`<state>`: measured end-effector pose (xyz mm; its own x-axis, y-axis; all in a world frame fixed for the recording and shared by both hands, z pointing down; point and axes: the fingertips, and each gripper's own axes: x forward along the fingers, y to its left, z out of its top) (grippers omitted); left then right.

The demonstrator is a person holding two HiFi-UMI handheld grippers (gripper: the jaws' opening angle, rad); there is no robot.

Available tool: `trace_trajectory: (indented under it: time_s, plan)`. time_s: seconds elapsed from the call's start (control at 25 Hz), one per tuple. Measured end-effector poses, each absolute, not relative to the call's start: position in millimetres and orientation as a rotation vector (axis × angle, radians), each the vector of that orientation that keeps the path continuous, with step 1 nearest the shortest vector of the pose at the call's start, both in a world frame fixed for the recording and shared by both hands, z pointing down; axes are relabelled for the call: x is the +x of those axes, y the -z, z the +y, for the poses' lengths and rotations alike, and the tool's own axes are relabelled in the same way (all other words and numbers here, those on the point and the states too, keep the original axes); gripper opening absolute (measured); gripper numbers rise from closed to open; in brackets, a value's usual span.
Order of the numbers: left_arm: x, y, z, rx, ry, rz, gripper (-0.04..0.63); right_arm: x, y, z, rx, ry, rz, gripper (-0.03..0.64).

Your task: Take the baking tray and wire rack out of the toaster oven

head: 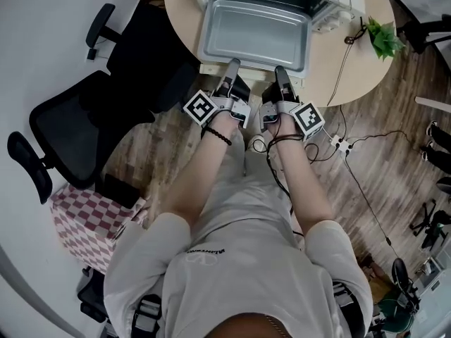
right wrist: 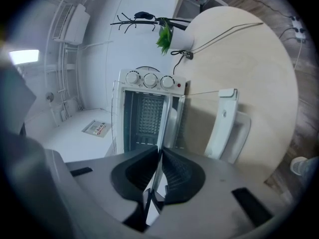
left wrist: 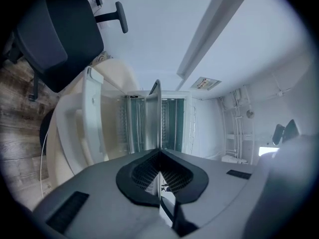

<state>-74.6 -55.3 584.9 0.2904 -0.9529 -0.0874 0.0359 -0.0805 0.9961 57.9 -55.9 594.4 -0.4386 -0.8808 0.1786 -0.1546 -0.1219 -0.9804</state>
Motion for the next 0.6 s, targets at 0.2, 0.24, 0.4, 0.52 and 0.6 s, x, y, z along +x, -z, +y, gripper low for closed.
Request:
trace_trajectory:
  time_s: [0.2,0.24,0.4,0.52,0.6]
  plan:
    - [-74.4,-573.4,-27.6,1.374,1.078,-0.954,0.003,58.4,-579.6,-32.8,-1.127,1.620,1.618,0.029]
    - [-73.6,-568.6,-22.5,1.374,1.086,-0.953,0.003,57.9,-574.3,-28.0,-1.113,1.624,1.617,0.029]
    - [-71.8,-546.0,-1.1,1.393,1.097,-0.962,0.003,59.5,-550.6,-7.5,-1.083,1.620,1.635,0.029]
    - [-67.0,-524.5,12.3,1.403,1.106,-0.957,0.003,64.0,-530.8,6.1,-1.064,1.606,1.650,0.029]
    - [-63.1,-513.5,21.0,1.404,1.100,-0.962,0.003,67.9,-520.5,14.6,-1.055,1.614,1.651,0.029]
